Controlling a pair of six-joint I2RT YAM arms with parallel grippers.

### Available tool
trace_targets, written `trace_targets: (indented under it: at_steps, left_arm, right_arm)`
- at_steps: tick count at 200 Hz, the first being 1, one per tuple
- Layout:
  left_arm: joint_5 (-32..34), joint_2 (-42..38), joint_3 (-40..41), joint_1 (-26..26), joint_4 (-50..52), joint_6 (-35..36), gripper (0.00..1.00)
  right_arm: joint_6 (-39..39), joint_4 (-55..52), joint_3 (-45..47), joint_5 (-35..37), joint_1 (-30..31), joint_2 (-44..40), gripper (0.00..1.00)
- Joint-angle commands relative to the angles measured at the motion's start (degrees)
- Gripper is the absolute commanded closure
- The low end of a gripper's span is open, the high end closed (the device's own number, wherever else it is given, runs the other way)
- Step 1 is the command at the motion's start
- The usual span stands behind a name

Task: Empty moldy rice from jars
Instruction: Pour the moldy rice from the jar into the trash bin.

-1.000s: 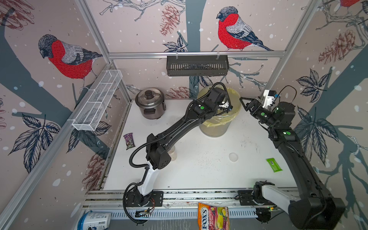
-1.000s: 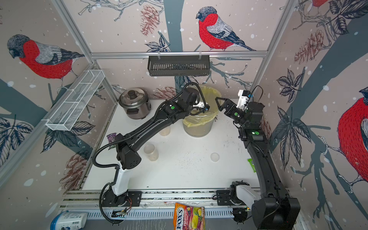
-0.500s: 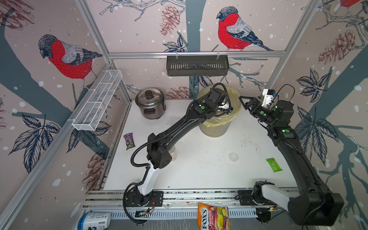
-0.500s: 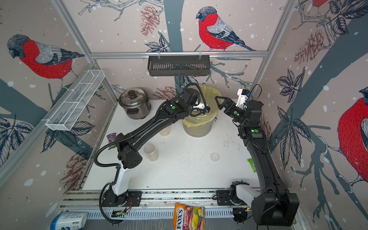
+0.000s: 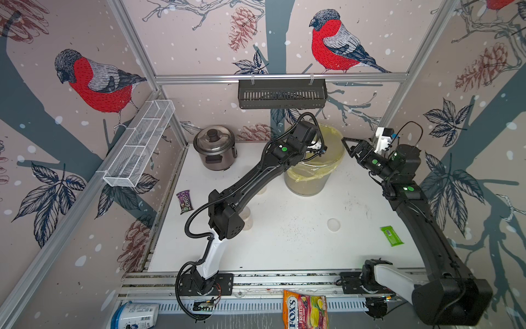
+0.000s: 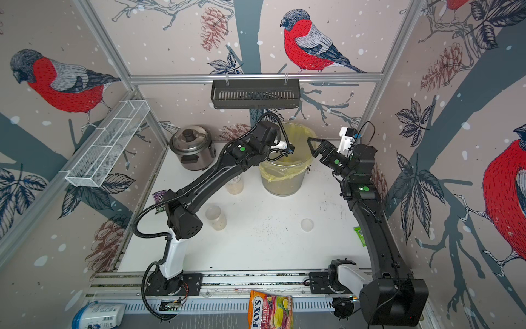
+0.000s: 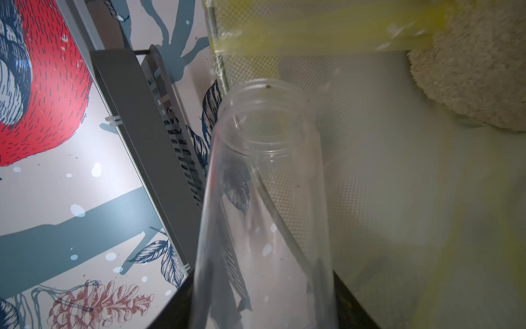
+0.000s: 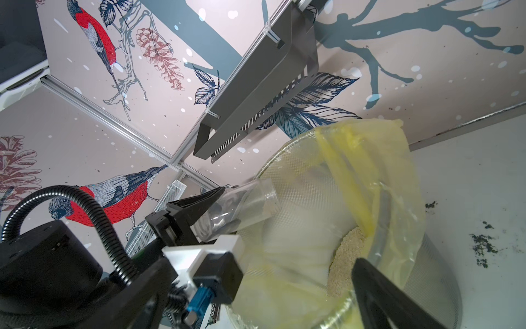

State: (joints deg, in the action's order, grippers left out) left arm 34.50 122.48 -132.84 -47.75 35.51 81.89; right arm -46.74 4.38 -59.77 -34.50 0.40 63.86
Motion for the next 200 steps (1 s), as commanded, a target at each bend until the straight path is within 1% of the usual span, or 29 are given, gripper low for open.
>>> trace_targets:
  at_steps: [1, 15, 34, 46, 66, 89, 105, 124, 129, 134, 143, 152, 165, 176, 190, 200]
  left_arm:
    - [-2.4, -0.3, -1.1, 0.2, 1.2, -1.1, 1.0]
    - [-1.8, -0.4, -1.4, 1.2, 1.7, -2.3, 1.0]
    - [-1.8, 1.0, -2.4, 0.5, 3.2, -1.9, 1.0]
    - [-3.1, 0.3, -2.4, 0.3, 3.0, -2.5, 1.0]
    - [-5.5, -0.6, -3.1, 0.1, 4.6, -3.9, 1.0]
    - [-2.7, 0.1, -3.1, 0.9, 4.0, -2.8, 1.0]
    - [-4.3, -0.5, -3.9, 1.2, 5.6, -4.3, 1.0]
    - [-5.1, -2.6, -3.3, 2.1, 6.5, -6.4, 1.0]
    - [-5.3, -3.0, -2.6, 2.2, 5.4, -6.6, 1.0]
    - [-5.1, -3.3, -1.1, 2.1, 3.6, -5.4, 1.0]
    - [-3.6, -2.2, 0.3, 0.6, 1.8, -1.9, 1.0]
    - [-2.9, 0.4, -2.8, -0.8, 3.3, -0.7, 1.0]
    - [-4.3, 0.6, -5.2, -0.7, 3.8, -2.9, 1.0]
    - [-5.6, -0.1, -5.7, 0.7, 5.9, -5.7, 1.0]
    - [-2.9, 0.2, -3.0, 1.5, 5.0, -5.1, 1.0]
    - [-2.4, 1.4, -4.3, 1.3, 6.9, -5.3, 1.0]
  right_arm:
    - [0.6, 0.5, -0.7, -1.1, 0.1, 0.3, 0.0]
    - [0.9, 1.0, -0.5, -0.6, 0.0, 0.1, 0.0]
    - [-0.2, 2.2, -0.9, -1.7, 0.0, 1.4, 0.0]
    - [0.3, 1.3, -1.5, -2.4, 0.0, 1.9, 0.0]
    - [1.1, 1.2, -1.2, -1.5, 0.0, 1.4, 0.0]
    - [0.5, 1.7, -1.1, -2.1, 0.0, 1.7, 0.0]
    - [0.8, 1.7, -0.6, -2.2, -0.1, 1.5, 0.0]
    - [1.0, 1.8, 0.1, -2.2, -0.6, 0.7, 0.0]
    - [0.7, 2.1, 0.4, -2.2, -0.6, 0.7, 0.0]
    - [0.5, 2.6, 0.6, -2.2, -0.7, 0.6, 0.0]
    - [-0.4, 3.8, 1.0, -2.4, -0.6, 0.8, 0.0]
    - [-1.1, 4.6, 1.1, -2.9, -0.5, 1.4, 0.0]
    - [-0.8, 3.5, 0.5, -3.7, -0.6, 1.9, 0.0]
    - [0.3, 2.0, 0.3, -3.6, -0.6, 1.3, 0.0]
    - [0.3, 3.2, 1.6, -2.3, -0.7, 0.1, 0.0]
    - [-1.0, 4.8, 2.3, -2.3, -0.8, -0.1, 0.0]
